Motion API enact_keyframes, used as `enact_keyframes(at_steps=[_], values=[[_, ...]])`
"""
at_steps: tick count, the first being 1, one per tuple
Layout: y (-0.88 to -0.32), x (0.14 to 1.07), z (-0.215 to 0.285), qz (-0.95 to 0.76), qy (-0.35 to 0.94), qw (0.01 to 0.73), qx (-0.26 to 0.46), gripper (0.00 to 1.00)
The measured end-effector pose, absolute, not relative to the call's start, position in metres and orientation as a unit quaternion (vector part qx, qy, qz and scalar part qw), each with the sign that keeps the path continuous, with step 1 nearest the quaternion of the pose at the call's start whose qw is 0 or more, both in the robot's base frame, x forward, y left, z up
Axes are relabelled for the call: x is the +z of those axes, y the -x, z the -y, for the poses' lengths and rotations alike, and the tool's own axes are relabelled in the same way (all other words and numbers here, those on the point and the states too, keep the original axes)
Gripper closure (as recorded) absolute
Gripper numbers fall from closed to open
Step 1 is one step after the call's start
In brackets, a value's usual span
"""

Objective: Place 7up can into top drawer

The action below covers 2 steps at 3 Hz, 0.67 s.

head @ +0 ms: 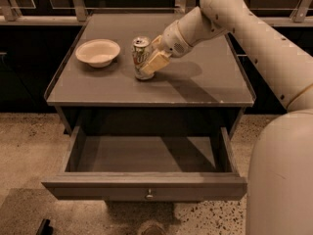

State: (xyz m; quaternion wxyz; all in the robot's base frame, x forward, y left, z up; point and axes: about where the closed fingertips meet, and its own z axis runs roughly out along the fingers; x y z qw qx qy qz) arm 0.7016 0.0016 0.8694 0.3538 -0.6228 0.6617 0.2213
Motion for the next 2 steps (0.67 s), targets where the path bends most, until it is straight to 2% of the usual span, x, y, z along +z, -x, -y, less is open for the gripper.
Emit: enact_keyframes(at_steps=[1,2], values=[[-0.684,0.873,0.005,-0.655,0.622,0.371,0.215,1.00],[-0.637,0.931,0.020,-0.642,0.607,0.440,0.162,1.00]])
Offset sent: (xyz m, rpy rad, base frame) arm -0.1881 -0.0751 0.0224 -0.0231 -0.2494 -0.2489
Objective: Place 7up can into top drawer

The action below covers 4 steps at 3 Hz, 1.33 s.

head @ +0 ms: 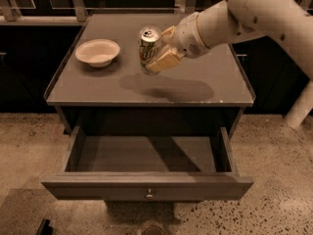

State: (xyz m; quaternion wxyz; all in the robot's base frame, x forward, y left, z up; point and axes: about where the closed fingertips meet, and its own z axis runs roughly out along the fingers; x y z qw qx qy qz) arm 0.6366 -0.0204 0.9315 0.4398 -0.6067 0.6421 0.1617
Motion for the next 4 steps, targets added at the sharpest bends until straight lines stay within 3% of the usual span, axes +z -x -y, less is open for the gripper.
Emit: enact_keyframes(at_steps=[2,4], values=[[-0.522,1.007,0.011,-0.640,0.544,0.537,0.083,1.00],[-0.510,0.978,0.038,-0.671,0.519,0.524,0.074,1.00]])
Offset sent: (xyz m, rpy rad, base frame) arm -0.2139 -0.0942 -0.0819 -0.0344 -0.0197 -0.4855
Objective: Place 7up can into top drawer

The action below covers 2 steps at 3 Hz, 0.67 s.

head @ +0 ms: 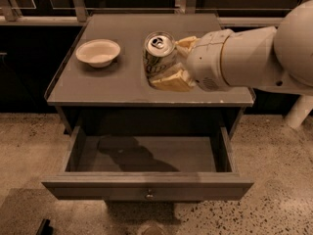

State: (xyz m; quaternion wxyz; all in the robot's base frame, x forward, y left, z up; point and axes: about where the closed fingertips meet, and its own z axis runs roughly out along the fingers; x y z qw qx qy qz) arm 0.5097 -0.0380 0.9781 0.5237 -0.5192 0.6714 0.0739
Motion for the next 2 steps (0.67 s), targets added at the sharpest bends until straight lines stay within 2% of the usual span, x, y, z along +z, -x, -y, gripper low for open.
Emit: enact_keyframes(at_steps=[2], values=[[-0.487,0.903,0.069,-0.719,0.442,0.528,0.099,1.00]])
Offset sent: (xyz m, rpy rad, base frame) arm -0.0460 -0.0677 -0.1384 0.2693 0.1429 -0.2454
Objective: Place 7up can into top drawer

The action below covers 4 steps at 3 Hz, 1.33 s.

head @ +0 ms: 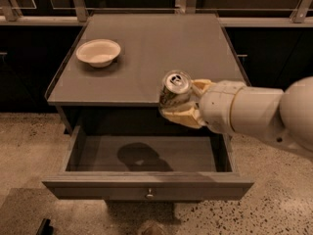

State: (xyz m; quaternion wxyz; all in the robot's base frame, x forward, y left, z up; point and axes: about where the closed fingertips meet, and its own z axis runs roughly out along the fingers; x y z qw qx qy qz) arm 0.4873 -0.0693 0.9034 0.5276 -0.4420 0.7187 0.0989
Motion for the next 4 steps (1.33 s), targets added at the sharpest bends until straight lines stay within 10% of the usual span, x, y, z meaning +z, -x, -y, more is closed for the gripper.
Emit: enact_keyframes(at_steps=[4], values=[[-0.491,0.727,0.109,-0.817,0.314,0.457,0.158,1.00]])
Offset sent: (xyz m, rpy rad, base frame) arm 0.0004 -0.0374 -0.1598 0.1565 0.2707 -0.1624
